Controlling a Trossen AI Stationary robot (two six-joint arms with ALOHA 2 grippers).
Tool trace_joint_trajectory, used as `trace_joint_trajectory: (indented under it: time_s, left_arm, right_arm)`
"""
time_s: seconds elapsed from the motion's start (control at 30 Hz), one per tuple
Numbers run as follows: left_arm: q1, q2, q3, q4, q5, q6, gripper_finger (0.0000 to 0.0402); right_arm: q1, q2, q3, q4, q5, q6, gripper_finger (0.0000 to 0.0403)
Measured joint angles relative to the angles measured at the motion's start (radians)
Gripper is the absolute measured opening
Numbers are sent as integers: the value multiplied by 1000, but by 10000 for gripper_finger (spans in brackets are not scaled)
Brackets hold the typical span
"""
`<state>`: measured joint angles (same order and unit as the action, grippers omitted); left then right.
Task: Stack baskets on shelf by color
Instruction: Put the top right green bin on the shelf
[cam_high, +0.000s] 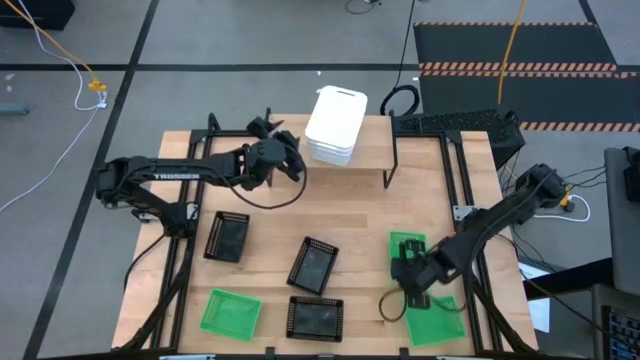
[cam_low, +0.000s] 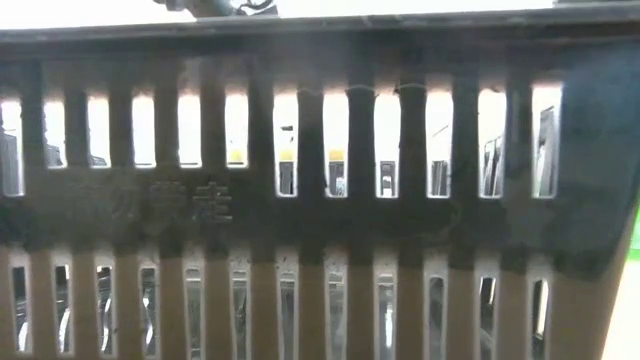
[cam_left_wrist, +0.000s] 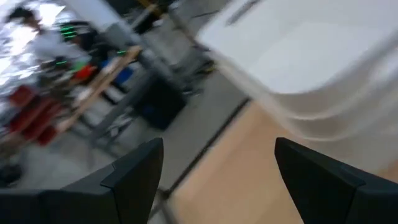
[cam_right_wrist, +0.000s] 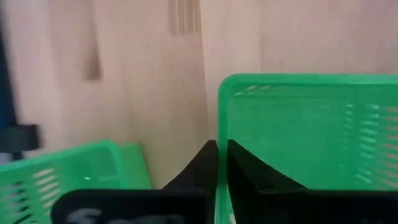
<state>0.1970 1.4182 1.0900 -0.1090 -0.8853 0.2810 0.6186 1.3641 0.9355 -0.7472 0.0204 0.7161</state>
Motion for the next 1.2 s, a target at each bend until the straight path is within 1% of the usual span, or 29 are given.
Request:
trace_joint_trajectory:
  time_s: [0.13, 0.17, 0.23, 0.3, 0.4, 0.47, 0.53, 0.57, 0.63, 0.7, 0.83, 0.97, 1.07, 1.2]
  left_arm:
    - [1, -34, -1, -73, -81, -40, 310]
    - [1, -42, 1, -75, -89, -49, 310]
    - [0, -73, -2, -132, -88, -63, 310]
    - [0, -84, 1, -128, -93, -88, 310]
    - [0, -119, -2, -180, -91, -139, 310]
    - [-3, -128, 2, -184, -93, -166, 310]
    - [-2, -143, -3, -235, -89, -184, 310]
    - [-3, -145, -1, -233, -89, -195, 310]
    - [-3, -146, 1, -249, -91, -207, 310]
    - [-2, -145, 0, -261, -89, -210, 310]
    - [-1, -147, 0, -260, -90, -212, 310]
    - [-1, -147, 0, -261, -90, -212, 310]
    - [-1, -146, 0, -261, -90, -212, 310]
    - [-1, -146, 0, -254, -90, -205, 310]
  right_arm:
    - [-82, -126, 48, 15, -10, -103, 7]
    - [-107, -156, 69, 31, -3, -124, 7]
    - [-150, -200, 117, 66, 6, -183, 8]
    - [-187, -227, 175, 63, 31, -259, 7]
    - [-233, -241, 274, -2, 140, -382, 5]
    - [-271, -235, 345, -63, 237, -467, 5]
    - [-317, -226, 411, -118, 334, -550, 4]
    - [-343, -219, 440, -135, 376, -591, 4]
    - [-406, -209, 486, -163, 425, -680, 4]
    - [-484, -203, 511, -169, 437, -760, 4]
    - [-665, -180, 515, -185, 448, -874, 3]
    - [-829, -122, 515, -224, 447, -975, 3]
    - [-909, -61, 515, -208, 446, -1067, 3]
    - [-957, 32, 515, -165, 352, -1130, 3]
